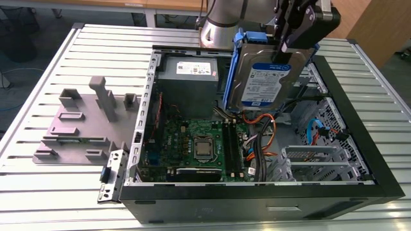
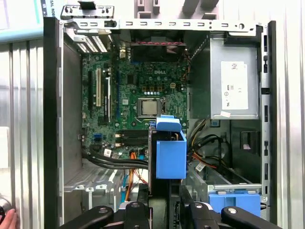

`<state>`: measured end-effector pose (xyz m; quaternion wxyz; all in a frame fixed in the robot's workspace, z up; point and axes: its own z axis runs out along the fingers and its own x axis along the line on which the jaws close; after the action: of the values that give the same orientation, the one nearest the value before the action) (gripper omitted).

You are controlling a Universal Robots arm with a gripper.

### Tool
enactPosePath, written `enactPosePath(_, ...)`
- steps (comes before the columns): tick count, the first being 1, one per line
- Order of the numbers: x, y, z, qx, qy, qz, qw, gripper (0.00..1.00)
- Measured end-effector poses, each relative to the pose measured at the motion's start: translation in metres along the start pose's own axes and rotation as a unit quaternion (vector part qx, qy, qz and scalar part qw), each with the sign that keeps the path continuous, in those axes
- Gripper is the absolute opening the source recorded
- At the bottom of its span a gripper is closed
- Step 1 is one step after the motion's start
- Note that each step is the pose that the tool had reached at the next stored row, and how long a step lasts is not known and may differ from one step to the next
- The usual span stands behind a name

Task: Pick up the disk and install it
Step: 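Pick up the disk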

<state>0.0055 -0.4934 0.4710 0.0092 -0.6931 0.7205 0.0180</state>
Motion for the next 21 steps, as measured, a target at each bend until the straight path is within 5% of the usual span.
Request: enactPosePath(21, 0.041, -0.0016, -0.0001, 0.0, 0.0, 0.0, 1.0, 0.35)
